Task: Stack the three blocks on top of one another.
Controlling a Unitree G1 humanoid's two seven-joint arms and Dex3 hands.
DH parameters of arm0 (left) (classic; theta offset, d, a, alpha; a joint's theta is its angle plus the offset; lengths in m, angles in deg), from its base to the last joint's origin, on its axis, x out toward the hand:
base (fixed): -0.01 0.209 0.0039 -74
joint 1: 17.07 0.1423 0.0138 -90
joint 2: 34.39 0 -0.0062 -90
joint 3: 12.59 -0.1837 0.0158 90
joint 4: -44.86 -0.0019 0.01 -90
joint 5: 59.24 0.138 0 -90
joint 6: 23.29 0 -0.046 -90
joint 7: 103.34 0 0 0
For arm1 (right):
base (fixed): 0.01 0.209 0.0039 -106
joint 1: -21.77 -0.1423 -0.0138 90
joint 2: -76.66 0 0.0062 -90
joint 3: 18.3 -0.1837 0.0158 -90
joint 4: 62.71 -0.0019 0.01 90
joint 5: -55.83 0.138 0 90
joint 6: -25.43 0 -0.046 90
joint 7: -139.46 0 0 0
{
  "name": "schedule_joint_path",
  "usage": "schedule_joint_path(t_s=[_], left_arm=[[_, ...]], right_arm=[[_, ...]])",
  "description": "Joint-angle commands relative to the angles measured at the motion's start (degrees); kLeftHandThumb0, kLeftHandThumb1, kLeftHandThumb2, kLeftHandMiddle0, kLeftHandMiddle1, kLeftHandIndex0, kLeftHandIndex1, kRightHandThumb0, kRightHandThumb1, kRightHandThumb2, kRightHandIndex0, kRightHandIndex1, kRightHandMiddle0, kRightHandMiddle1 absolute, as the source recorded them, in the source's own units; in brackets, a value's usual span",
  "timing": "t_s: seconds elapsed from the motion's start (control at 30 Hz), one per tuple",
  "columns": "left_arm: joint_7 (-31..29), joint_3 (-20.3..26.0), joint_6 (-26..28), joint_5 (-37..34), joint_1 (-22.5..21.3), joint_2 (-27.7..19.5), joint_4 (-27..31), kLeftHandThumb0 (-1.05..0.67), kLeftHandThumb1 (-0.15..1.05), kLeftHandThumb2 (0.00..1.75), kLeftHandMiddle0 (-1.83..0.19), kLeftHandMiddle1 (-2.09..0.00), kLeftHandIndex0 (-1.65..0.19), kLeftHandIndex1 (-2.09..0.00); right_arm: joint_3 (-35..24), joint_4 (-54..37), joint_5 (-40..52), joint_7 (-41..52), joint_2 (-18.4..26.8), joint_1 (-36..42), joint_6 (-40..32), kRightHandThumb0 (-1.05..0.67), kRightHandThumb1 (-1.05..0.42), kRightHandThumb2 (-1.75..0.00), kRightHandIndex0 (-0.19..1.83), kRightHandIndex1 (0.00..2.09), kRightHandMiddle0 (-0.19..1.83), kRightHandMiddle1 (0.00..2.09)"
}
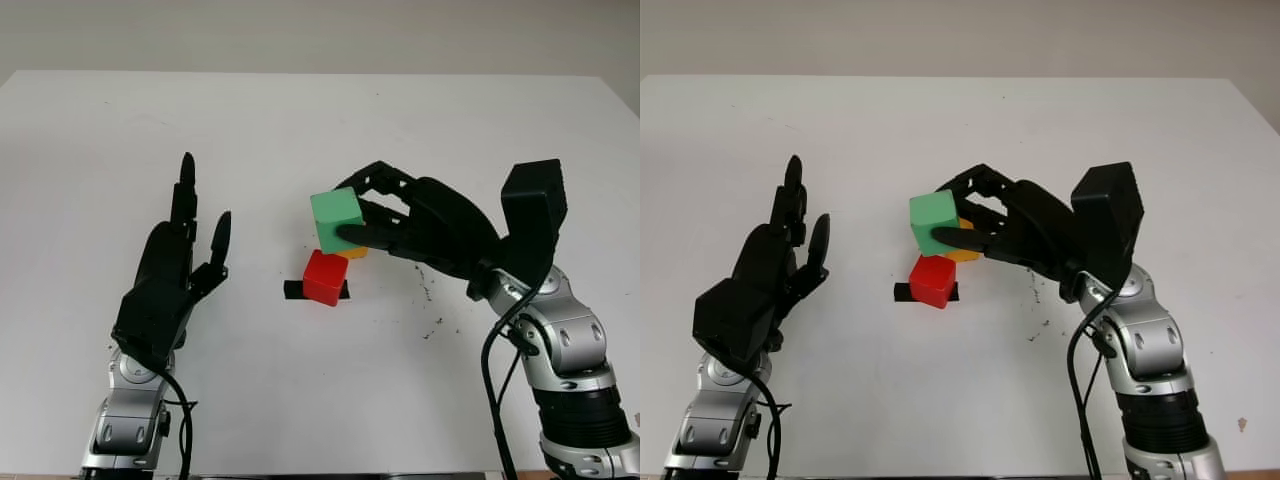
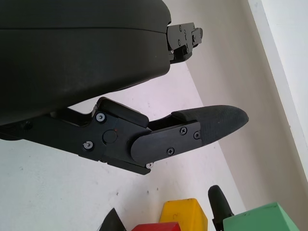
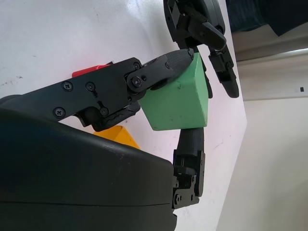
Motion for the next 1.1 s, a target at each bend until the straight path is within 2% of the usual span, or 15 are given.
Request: schedule_joint_path(t_s=[0.0, 0.13, 0.27, 0.33, 0.4, 0.6, 0.77, 0.8, 0.83, 0.93, 1.07], left_arm=[[0.34, -0.09, -0.04, -0.12, 0.09, 0.28, -0.04, -0.76, 1.05, 0.68, 0.13, -0.05, 0.18, -0.05], [0.69, -0.30, 0.64, 0.49, 0.06, 0.26, 0.20, -0.78, 1.05, 0.68, 0.13, -0.06, 0.17, -0.05], [0.63, -0.37, 0.66, 0.24, -0.08, 0.19, 0.04, -0.78, 1.05, 0.68, 0.13, -0.05, 0.17, -0.05], [0.49, -0.33, -0.06, -0.17, -0.19, 0.18, -0.31, -0.78, 1.05, 0.68, 0.13, -0.05, 0.17, -0.05], [0.39, -0.35, -0.44, -0.28, -0.25, 0.04, -0.58, -0.78, 1.05, 0.69, 0.14, -0.05, 0.18, -0.05], [0.43, -0.24, -0.09, -0.24, -0.17, -0.03, -0.33, -0.78, 1.05, 0.68, 0.14, -0.05, 0.18, -0.05], [0.36, -0.21, -0.04, -0.26, -0.18, -0.11, -0.40, -0.78, 1.05, 0.68, 0.13, -0.06, 0.17, -0.06], [0.06, -0.20, -0.15, -0.48, -0.16, -0.22, -0.45, -0.78, 1.05, 0.68, 0.13, -0.05, 0.17, -0.05], [-0.16, -0.19, -0.24, -0.64, -0.15, -0.29, -0.49, -0.78, 1.05, 0.68, 0.14, -0.05, 0.18, -0.05], [-0.15, -0.26, 0.14, -0.13, 0.03, -0.51, 0.13, -0.77, 1.05, 0.69, 0.14, -0.05, 0.18, -0.05], [-0.12, -0.03, -0.09, -0.08, 0.07, -0.61, 0.11, -0.75, 1.05, 0.69, 0.13, -0.06, 0.17, -0.06]], right_arm=[[-0.29, -0.78, 0.45, 0.19, 0.57, -0.37, -0.58, -0.49, -0.96, -0.05, 0.20, 0.04, 0.13, 1.35], [-0.20, -0.95, 0.20, 0.03, 0.77, -0.40, -0.87, -0.54, -0.92, -0.05, 0.16, 0.04, 0.09, 1.12], [-0.25, -0.89, 0.17, 0.16, 0.91, -0.62, -0.45, -0.54, -0.92, -0.05, 0.13, 0.03, 0.09, 1.08], [-0.28, -0.83, -0.39, -0.41, 0.55, -0.34, 1.17, -0.47, -0.95, -0.06, 0.17, 0.06, 0.17, 1.36], [-0.21, -0.34, -0.91, -0.80, 0.31, -0.09, 2.89, -0.42, -0.97, -0.06, 0.21, 0.07, 0.22, 1.52], [-0.26, 1.71, -1.98, -1.57, 0.31, -0.95, 4.95, -0.38, -1.00, -0.06, 0.20, 0.06, 0.20, 1.61], [-1.01, 2.34, -1.95, -2.19, 0.40, -1.58, 4.72, -0.38, -0.98, -0.05, 0.20, 0.06, 0.20, 1.58], [-1.23, 2.32, -2.12, -2.50, 0.62, -1.87, 4.57, -0.39, -0.98, -0.05, 0.20, 0.06, 0.17, 1.55], [-1.37, 2.30, -2.27, -2.72, 0.78, -2.05, 4.51, -0.40, -0.97, -0.05, 0.18, 0.05, 0.09, 1.42], [-2.79, 2.94, -2.26, -2.04, 1.80, -2.63, 7.22, -0.42, -0.96, -0.05, 0.13, 0.04, 0.04, 1.14], [-4.34, 3.02, -3.90, -3.02, 2.98, -3.77, 11.44, -0.43, -0.95, -0.05, 0.12, 0.05, 0.08, 1.00]])
